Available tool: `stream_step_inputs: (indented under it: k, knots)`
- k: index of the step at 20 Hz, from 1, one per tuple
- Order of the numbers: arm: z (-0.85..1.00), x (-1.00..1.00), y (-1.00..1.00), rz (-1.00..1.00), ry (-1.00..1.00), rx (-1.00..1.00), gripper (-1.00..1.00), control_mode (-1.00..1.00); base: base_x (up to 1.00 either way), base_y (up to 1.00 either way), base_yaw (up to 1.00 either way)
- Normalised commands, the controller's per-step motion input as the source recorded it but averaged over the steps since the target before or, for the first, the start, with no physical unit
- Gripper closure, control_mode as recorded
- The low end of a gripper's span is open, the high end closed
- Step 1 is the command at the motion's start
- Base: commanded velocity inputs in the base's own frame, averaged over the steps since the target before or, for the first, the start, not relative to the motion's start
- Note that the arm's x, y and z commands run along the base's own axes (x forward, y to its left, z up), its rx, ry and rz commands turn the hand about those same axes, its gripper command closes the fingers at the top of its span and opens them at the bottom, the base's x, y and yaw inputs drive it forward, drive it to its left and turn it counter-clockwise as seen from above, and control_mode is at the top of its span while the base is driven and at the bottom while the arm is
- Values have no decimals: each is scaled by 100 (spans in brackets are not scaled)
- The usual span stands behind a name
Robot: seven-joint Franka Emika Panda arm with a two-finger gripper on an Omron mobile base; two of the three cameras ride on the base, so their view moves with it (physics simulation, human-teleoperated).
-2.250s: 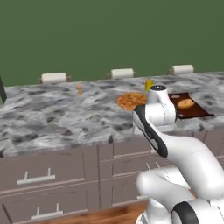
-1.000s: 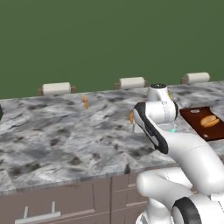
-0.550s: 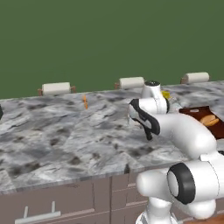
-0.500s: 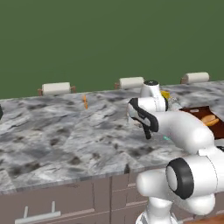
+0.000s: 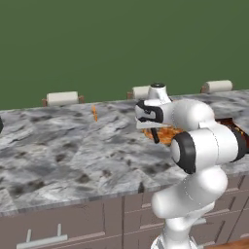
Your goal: Take the pizza cutter from the drawer on the left and place it on the dining counter for cutting.
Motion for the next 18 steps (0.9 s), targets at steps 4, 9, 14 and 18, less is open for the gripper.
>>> stream_step_inputs:
  k: [4, 9, 14, 18]
  knots:
    - [-58, 57, 25, 0, 6, 0, 100, -100, 0, 0, 0]
    - [-54, 41, 13, 0, 1, 0, 100, -100, 0, 0, 0]
    - [-50, 31, 0, 0, 0, 0, 100, -100, 0, 0, 0]
    - [-61, 28, 0, 0, 0, 0, 100, -100, 0, 0, 0]
